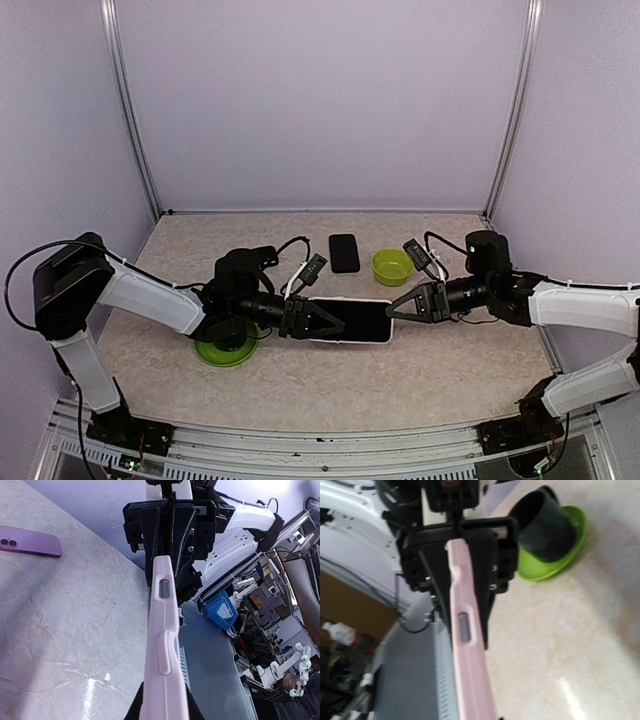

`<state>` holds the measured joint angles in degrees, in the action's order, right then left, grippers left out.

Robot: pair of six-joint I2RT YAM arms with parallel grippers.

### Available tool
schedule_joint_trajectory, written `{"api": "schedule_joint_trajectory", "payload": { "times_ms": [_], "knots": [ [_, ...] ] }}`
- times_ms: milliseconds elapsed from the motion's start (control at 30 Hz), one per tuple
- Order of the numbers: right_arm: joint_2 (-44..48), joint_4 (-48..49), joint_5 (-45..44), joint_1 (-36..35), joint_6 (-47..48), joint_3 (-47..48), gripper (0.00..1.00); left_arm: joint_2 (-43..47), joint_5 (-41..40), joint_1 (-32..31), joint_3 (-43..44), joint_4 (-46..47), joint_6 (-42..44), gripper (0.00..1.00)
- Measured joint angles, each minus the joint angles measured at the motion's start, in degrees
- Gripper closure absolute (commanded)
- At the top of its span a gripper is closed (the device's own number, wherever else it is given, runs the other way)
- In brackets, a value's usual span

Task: Put the phone into the phone case
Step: Press the phone onto the phone case.

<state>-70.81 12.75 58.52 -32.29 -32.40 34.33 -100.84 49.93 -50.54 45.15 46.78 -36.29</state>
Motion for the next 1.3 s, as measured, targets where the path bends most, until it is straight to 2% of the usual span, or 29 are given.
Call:
{"api": "schedule_joint_trajectory", "payload": {
  "times_ms": [200,433,633,1300],
  "knots": [
    [2.3,-8.6,-6.1,-0.3,5.6,2.8,1.00,0.5,-2.9,-0.1,1.3,-3.3,2.6,1.00],
    [4.7,-13.7,-11.4,-0.7,8.5,3.7,0.68,1.7,-6.2,-0.7,2.2,-7.4,4.9,1.00],
    [6.6,-14.2,-12.8,-0.7,8.9,3.7,0.55,1.7,-6.9,-0.5,2.1,-10.5,5.3,1.00],
    [3.5,-11.0,-12.5,-0.7,7.3,3.5,0.50,1.7,-6.2,-1.3,1.8,-10.5,5.3,1.00]
  ]
}}
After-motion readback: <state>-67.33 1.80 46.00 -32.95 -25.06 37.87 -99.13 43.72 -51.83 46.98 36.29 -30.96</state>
